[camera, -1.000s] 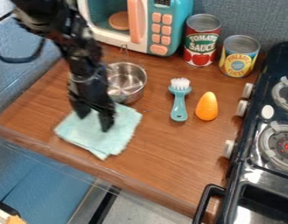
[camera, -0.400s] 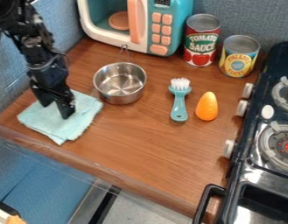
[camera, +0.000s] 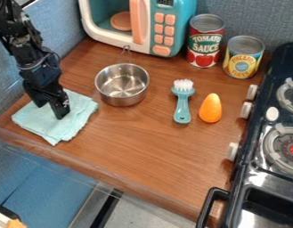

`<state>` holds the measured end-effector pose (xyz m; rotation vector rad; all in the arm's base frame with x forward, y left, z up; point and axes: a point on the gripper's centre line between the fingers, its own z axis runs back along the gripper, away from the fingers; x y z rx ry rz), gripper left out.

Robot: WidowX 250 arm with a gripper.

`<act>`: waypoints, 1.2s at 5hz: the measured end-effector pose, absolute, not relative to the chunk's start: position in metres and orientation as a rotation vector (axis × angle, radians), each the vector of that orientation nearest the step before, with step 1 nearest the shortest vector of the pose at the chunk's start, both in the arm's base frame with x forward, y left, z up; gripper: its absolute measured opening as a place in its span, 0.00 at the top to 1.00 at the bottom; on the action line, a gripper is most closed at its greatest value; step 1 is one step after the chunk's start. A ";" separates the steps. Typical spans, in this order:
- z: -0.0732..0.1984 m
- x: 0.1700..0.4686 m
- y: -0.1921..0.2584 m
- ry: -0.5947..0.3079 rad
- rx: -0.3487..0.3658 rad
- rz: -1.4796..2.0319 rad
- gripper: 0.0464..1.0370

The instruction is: Move the blue towel to the lower left of the table

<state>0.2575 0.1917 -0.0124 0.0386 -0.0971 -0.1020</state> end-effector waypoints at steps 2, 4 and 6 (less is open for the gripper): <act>-0.002 0.248 0.180 -0.077 -0.026 -0.073 0.04; 0.018 0.247 0.171 -0.058 -0.041 -0.083 0.04; 0.037 0.249 0.159 -0.070 0.032 -0.107 0.04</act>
